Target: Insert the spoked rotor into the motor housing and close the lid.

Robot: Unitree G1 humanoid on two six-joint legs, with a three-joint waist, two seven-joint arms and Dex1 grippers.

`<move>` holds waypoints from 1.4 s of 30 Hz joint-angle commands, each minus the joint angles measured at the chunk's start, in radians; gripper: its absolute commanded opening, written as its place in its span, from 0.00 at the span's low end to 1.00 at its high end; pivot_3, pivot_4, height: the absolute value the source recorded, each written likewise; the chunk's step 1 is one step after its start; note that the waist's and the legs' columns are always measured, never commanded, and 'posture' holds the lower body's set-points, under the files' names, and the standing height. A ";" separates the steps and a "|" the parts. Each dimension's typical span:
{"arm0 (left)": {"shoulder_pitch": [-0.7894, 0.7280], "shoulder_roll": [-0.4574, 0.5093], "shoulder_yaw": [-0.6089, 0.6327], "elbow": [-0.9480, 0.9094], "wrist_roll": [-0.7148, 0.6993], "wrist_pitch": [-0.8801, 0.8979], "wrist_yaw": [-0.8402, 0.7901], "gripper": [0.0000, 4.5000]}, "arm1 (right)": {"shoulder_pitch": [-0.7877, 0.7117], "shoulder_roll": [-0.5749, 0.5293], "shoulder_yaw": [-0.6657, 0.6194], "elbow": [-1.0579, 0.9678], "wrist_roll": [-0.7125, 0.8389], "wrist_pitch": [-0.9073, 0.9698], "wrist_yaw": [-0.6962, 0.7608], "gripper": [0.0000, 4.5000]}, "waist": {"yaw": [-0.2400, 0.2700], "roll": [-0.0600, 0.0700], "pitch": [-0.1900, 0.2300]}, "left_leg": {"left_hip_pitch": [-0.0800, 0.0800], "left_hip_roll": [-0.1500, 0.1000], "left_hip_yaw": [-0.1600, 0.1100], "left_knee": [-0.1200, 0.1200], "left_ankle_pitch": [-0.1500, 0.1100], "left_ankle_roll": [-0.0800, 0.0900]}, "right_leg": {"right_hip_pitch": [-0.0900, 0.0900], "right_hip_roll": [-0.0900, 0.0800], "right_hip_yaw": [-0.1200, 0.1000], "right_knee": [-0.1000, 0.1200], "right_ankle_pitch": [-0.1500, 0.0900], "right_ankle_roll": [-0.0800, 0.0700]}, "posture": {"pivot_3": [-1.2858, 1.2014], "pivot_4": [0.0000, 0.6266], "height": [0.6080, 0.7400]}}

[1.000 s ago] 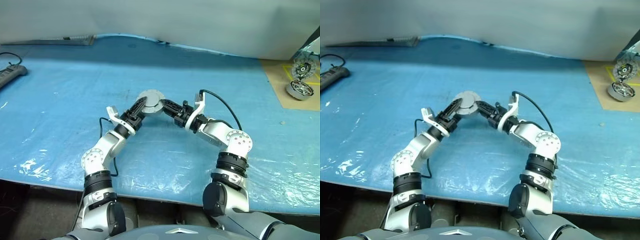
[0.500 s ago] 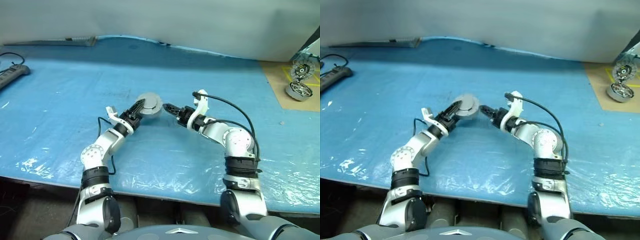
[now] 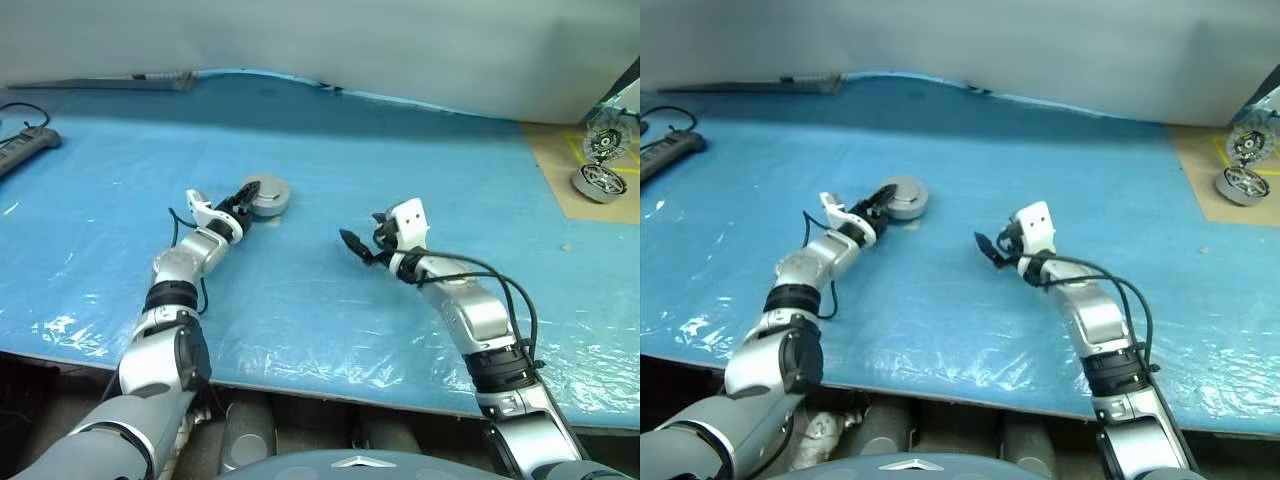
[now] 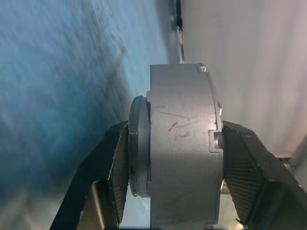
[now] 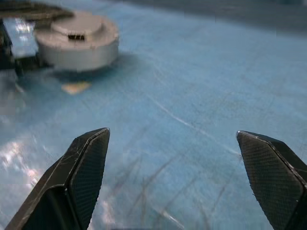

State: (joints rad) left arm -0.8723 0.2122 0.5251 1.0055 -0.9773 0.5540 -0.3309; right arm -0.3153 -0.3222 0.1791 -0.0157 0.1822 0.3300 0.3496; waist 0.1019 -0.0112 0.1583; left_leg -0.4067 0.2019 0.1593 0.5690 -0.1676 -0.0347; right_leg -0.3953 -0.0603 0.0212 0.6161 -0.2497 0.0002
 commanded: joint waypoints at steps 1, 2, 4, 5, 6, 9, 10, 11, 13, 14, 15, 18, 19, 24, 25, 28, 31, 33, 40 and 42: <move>-0.132 0.019 0.020 0.134 0.069 -0.114 -0.069 0.53 | 0.019 0.030 0.003 0.004 -0.078 -0.148 -0.034 1.00 | -0.001 0.000 0.000 | -0.001 0.000 -0.001 0.001 0.000 0.000 | 0.000 0.000 0.000 0.000 0.000 0.000 | 0.52 0.24 1.00; -0.157 0.021 0.025 0.171 0.088 -0.139 -0.071 0.53 | 0.025 0.038 0.003 0.012 -0.086 -0.163 -0.034 1.00 | -0.001 -0.001 0.000 | -0.001 0.000 -0.002 0.001 0.000 0.000 | 0.000 -0.001 -0.001 0.000 0.000 0.000 | 0.52 0.24 1.00; -0.199 0.023 0.040 0.230 0.117 -0.180 -0.068 0.53 | 0.039 0.051 0.000 0.026 -0.102 -0.189 -0.038 1.00 | -0.002 -0.001 0.001 | -0.002 -0.001 -0.004 0.002 0.000 0.000 | 0.000 -0.001 -0.002 0.000 0.000 0.000 | 0.52 0.24 1.00; -0.215 0.022 0.045 0.251 0.132 -0.194 -0.068 0.53 | 0.047 0.057 -0.004 0.029 -0.105 -0.193 -0.038 1.00 | -0.002 -0.001 0.001 | -0.003 -0.001 -0.006 0.002 0.000 0.000 | 0.000 -0.001 -0.003 0.000 0.000 0.000 | 0.52 0.24 1.00; -0.227 0.021 0.047 0.266 0.146 -0.204 -0.068 0.53 | 0.054 0.062 -0.005 0.031 -0.107 -0.195 -0.035 1.00 | -0.002 -0.001 0.001 | -0.003 -0.001 -0.007 0.002 0.000 0.000 | 0.000 -0.001 -0.004 0.000 0.000 -0.001 | 0.52 0.24 1.00; -0.250 0.014 0.048 0.295 0.189 -0.222 -0.070 0.53 | 0.071 0.070 -0.002 0.033 -0.116 -0.195 -0.027 1.00 | -0.002 -0.001 0.001 | -0.005 -0.001 -0.008 0.002 0.000 0.000 | 0.001 -0.001 -0.006 0.000 0.000 -0.001 | 0.52 0.24 1.00; -0.252 0.011 0.046 0.300 0.206 -0.224 -0.067 0.53 | 0.074 0.074 -0.002 0.033 -0.119 -0.192 -0.027 1.00 | -0.002 -0.001 0.001 | -0.005 -0.001 -0.008 0.002 0.000 0.000 | 0.000 -0.001 -0.006 0.000 0.000 -0.001 | 0.52 0.24 1.00; -0.253 0.008 0.044 0.305 0.221 -0.224 -0.064 0.53 | 0.076 0.077 -0.003 0.033 -0.122 -0.191 -0.028 1.00 | -0.002 -0.001 0.001 | -0.005 -0.001 -0.008 0.003 0.000 0.000 | 0.001 -0.001 -0.007 0.000 0.000 -0.001 | 0.52 0.24 1.00; -0.249 0.006 0.041 0.310 0.250 -0.221 -0.048 0.69 | 0.077 0.083 -0.005 0.033 -0.128 -0.186 -0.029 1.00 | -0.002 -0.001 0.001 | -0.005 0.000 -0.009 0.003 0.000 0.000 | 0.001 -0.001 -0.008 0.000 0.000 -0.001 | 0.52 0.24 1.00; -0.244 0.006 0.042 0.311 0.260 -0.217 -0.045 0.75 | 0.078 0.088 -0.008 0.032 -0.127 -0.180 -0.030 1.00 | -0.002 -0.001 0.001 | -0.004 0.000 -0.010 0.003 0.000 0.000 | 0.003 -0.001 -0.009 0.000 0.000 -0.001 | 0.52 0.24 1.00; -0.235 0.008 0.037 0.310 0.276 -0.210 -0.044 0.82 | 0.078 0.092 -0.013 0.030 -0.123 -0.174 -0.030 1.00 | -0.002 -0.001 0.001 | -0.003 -0.001 -0.010 0.003 0.000 0.000 | 0.005 -0.002 -0.010 0.000 0.000 -0.001 | 0.52 0.24 1.00; -0.200 0.021 0.025 0.303 0.315 -0.182 -0.049 0.99 | 0.081 0.100 -0.019 0.024 -0.119 -0.162 -0.026 1.00 | -0.002 -0.001 0.001 | -0.001 -0.001 -0.010 0.003 0.000 0.000 | 0.007 -0.003 -0.011 -0.001 0.000 -0.002 | 0.52 0.24 1.00; -0.184 0.028 0.022 0.298 0.324 -0.170 -0.054 0.99 | 0.081 0.102 -0.020 0.023 -0.116 -0.158 -0.021 1.00 | -0.002 -0.001 0.001 | 0.001 -0.001 -0.010 0.003 0.000 0.000 | 0.008 -0.004 -0.012 -0.001 0.000 -0.002 | 0.52 0.24 1.00; -0.082 0.059 -0.024 0.238 0.383 -0.080 -0.111 0.99 | 0.083 0.110 -0.023 0.010 -0.102 -0.142 0.008 1.00 | -0.012 0.000 0.000 | 0.004 -0.002 -0.010 0.003 0.000 0.001 | 0.012 -0.006 -0.016 -0.001 0.000 -0.003 | 0.52 0.24 1.00; -0.054 0.064 -0.038 0.211 0.392 -0.050 -0.126 0.99 | 0.084 0.111 -0.025 0.008 -0.101 -0.139 0.012 1.00 | -0.014 0.001 -0.001 | 0.005 -0.002 -0.010 0.003 0.000 0.001 | 0.012 -0.006 -0.016 -0.001 0.000 -0.003 | 0.52 0.24 1.00; 0.049 0.065 -0.127 0.069 0.438 0.027 -0.190 0.99 | 0.089 0.114 -0.030 0.007 -0.093 -0.134 0.028 1.00 | -0.022 0.002 -0.001 | 0.009 -0.001 -0.010 0.002 0.000 0.001 | 0.015 -0.006 -0.016 -0.001 -0.002 -0.005 | 0.52 0.24 1.00; 0.203 0.062 -0.238 -0.196 0.470 0.082 -0.243 0.99 | 0.113 0.122 -0.046 -0.022 -0.056 -0.123 0.046 1.00 | -0.027 0.004 -0.002 | 0.019 0.002 -0.010 -0.004 0.000 0.001 | 0.025 -0.007 -0.015 -0.004 -0.006 -0.012 | 0.52 0.24 1.00; 0.302 0.067 -0.303 -0.371 0.498 0.061 -0.258 0.99 | 0.137 0.132 -0.070 -0.046 -0.026 -0.128 0.048 1.00 | -0.027 0.006 -0.004 | 0.024 0.002 -0.009 -0.008 0.000 0.001 | 0.030 -0.007 -0.015 -0.009 -0.007 -0.013 | 0.52 0.24 1.00; 0.552 0.048 -0.467 -0.747 0.688 -0.330 -0.256 0.99 | 0.216 0.148 -0.105 -0.095 -0.056 -0.175 -0.020 1.00 | -0.030 0.006 -0.004 | 0.020 0.002 -0.009 -0.013 0.000 0.001 | 0.026 -0.007 -0.017 -0.011 -0.009 -0.013 | 0.52 0.24 1.00; 0.584 0.046 -0.498 -0.769 0.743 -0.434 -0.248 0.99 | 0.231 0.156 -0.101 -0.104 -0.074 -0.181 -0.045 1.00 | -0.031 0.007 -0.003 | 0.019 0.002 -0.009 -0.013 -0.001 0.001 | 0.025 -0.007 -0.017 -0.011 -0.009 -0.013 | 0.52 0.24 1.00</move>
State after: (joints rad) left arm -0.3035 0.2611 0.0603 0.2724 -0.2826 0.2020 -0.5826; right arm -0.0917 -0.1754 0.0819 -0.0639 0.1222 0.1801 0.3250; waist 0.0712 -0.0046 0.1548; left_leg -0.3875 0.2041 0.1507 0.5553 -0.1681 -0.0334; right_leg -0.3703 -0.0677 0.0042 0.6048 -0.2586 -0.0122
